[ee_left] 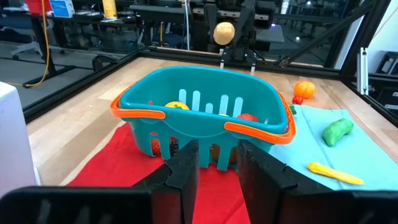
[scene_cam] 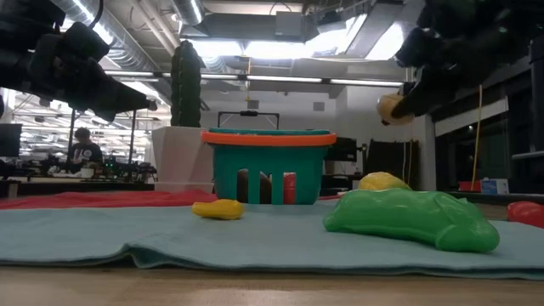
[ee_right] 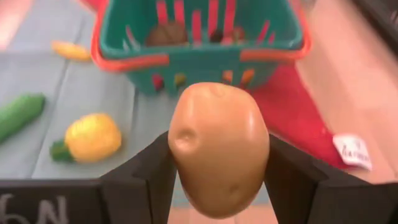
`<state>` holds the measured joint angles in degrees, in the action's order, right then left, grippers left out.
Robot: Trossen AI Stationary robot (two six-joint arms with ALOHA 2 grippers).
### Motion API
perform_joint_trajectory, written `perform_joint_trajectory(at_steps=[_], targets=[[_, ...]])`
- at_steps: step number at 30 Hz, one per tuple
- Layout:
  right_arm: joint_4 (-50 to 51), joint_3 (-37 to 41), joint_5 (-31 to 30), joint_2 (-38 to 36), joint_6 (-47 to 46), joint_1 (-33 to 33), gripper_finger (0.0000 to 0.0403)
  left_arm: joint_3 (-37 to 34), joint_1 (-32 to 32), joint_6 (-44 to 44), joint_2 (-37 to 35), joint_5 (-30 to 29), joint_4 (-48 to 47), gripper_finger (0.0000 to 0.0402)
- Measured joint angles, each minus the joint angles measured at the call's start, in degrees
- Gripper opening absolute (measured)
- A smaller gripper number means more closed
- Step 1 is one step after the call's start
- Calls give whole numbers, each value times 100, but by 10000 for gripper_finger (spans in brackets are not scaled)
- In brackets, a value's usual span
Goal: Pick and placing Produce into tupperware
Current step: Put the potato into the blue bin
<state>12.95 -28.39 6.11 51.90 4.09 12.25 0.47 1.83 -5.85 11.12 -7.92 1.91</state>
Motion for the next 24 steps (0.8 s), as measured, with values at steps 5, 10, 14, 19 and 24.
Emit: perform_joint_trajectory(at_steps=[5,10,14,19,24], targets=[[-1491,776,233,-519,-242,1,199,-1,2,-1,-1,0,-1,92],[-2471,1080,820,-770,-260,-2,199,-2,2,-2,-1,0,-2,81],[-2697,1110,1032,-783,-355,0,199,-2,2,-2,-1,0,0,73],[-2689,1109,1025,-778,-366,0,199,0,2,-2,1,0,0,63],[-2715,1109,936,-778,-410,-3,199,-1,2,0,0,0,-2,54]])
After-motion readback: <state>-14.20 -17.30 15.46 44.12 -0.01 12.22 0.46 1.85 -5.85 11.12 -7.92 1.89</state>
